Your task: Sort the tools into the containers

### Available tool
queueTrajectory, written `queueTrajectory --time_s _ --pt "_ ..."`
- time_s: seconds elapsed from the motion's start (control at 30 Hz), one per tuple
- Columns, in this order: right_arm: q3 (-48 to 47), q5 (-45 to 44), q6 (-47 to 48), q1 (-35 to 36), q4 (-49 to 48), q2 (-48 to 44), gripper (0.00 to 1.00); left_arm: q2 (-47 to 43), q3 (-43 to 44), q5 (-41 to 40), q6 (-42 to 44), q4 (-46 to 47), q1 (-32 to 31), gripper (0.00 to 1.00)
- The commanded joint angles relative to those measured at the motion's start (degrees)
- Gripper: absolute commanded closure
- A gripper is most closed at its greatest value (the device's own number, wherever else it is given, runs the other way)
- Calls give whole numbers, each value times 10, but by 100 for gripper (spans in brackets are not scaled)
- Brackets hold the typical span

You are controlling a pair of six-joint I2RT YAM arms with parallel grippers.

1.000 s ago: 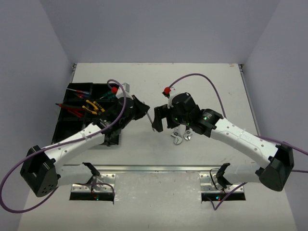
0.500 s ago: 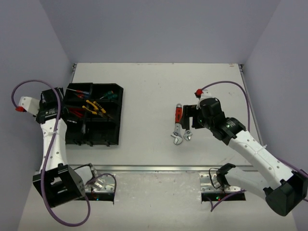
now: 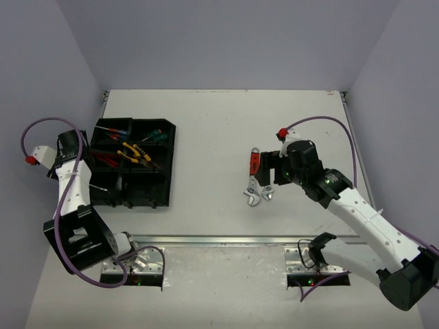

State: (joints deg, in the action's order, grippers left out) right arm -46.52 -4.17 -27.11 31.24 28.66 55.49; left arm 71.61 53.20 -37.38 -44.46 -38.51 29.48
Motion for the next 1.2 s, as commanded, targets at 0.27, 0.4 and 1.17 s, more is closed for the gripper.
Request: queueTrajectory --time_s 0.27,0.4,1.17 --pt "-34 -18 29 -13 -20 101 1 -56 -42 221 60 95 9 3" --pt "-55 -2 37 -62 -7 172 1 -136 -67 313 81 125 5 0" --pt "-266 36 220 -220 75 546 27 -284 -108 463 212 179 -260 0"
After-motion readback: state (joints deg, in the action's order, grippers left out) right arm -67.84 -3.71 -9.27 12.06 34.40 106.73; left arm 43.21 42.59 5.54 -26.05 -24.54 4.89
